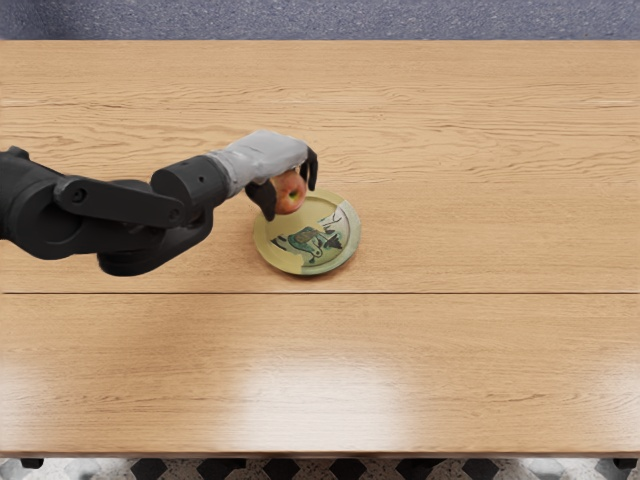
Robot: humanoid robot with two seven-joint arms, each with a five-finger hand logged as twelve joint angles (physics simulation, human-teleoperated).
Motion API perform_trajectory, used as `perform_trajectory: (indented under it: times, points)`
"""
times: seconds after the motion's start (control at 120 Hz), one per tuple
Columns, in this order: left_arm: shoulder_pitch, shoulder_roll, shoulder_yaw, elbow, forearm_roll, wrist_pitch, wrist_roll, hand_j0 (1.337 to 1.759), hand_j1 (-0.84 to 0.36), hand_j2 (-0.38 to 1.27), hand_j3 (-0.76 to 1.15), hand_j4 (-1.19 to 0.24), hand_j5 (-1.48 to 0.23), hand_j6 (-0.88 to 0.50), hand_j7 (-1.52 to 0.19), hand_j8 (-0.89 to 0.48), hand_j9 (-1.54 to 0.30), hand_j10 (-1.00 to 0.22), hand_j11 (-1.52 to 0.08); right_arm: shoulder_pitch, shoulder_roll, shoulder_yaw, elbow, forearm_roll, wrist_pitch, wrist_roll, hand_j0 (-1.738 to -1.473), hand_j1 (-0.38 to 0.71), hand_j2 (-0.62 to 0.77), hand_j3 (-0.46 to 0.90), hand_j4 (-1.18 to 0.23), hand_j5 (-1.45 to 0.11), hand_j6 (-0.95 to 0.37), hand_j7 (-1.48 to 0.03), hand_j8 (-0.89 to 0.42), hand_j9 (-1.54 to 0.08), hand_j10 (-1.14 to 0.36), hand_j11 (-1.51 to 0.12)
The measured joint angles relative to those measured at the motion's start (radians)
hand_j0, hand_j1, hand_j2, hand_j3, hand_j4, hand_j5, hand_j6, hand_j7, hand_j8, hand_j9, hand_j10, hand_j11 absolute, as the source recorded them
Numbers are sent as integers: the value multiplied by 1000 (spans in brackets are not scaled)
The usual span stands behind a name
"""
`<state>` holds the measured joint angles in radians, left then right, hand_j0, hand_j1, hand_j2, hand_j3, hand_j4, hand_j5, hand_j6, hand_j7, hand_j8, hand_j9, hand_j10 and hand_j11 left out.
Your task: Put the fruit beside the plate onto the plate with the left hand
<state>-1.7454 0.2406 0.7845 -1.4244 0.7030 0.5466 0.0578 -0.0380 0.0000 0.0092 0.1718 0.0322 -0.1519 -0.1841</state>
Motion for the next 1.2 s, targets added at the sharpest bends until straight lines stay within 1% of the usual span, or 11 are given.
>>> perform_trajectory:
  times: [0.167,0.333,0.508,0.567,0.708,0.833,0.925,0.958,1.033,1.142,1.2]
  points:
    - [7,-26,-2,-9,0,0,3,1657,-210,422,0,-591,-823,-486,-803,-427,-810,-517,-809,0,0,0,0,0,0,0,-1658,-349,0,0,0,0,-1,0,0,0,0,0]
    - [20,-27,-22,14,-1,8,0,1657,-14,208,0,-359,-490,-312,-481,-286,-485,-326,-484,0,0,0,0,0,0,0,-1658,-349,0,0,0,0,-1,0,0,0,0,0]
    - [67,23,-53,22,-6,10,-18,1658,130,99,0,-207,-278,-187,-275,-176,-276,-193,-276,0,0,0,0,0,0,0,-1658,-349,0,0,0,0,-1,0,0,0,0,0]
    - [80,78,-77,23,-9,8,-60,1658,176,77,0,-163,-219,-149,-217,-140,-218,-153,-217,0,0,0,0,0,0,0,-1658,-349,0,0,0,0,-1,0,0,0,0,0]
    - [176,202,-136,27,-13,3,-218,1658,251,41,0,-91,-122,-84,-121,-80,-121,-86,-121,0,0,0,0,0,0,0,-1658,-349,0,0,0,0,-1,0,0,0,0,0]
    - [240,296,-174,58,-13,2,-449,1658,288,24,0,-57,-76,-54,-75,-51,-75,-54,-75,0,0,0,0,0,0,0,-1658,-349,0,0,0,0,-1,0,0,0,0,0]
    - [251,335,-184,67,-24,0,-573,1658,304,17,0,-42,-55,-40,-54,-38,-55,-40,-55,0,0,0,0,0,0,0,-1658,-349,0,0,0,0,-1,0,0,0,0,0]
    - [252,343,-183,69,-40,0,-599,1658,309,15,0,-37,-49,-36,-48,-34,-49,-36,-49,0,0,0,0,0,0,0,-1658,-349,0,0,0,0,-1,0,0,0,0,0]
    - [332,378,-193,82,-74,-1,-635,1658,318,12,0,-30,-39,-29,-38,-28,-38,-28,-38,0,0,0,0,0,0,0,-1658,-349,0,0,0,0,-1,0,0,0,0,0]
    - [369,408,-209,110,-133,-22,-657,1658,325,9,0,-23,-29,-23,-29,-22,-29,-22,-29,0,0,0,0,0,0,0,-1658,-349,0,0,0,0,-1,0,0,0,0,0]
    - [425,437,-238,130,-161,-64,-662,1658,328,8,0,-21,-26,-20,-26,-20,-26,-20,-26,0,0,0,0,0,0,0,-1658,-349,0,0,0,0,-1,0,0,0,0,0]
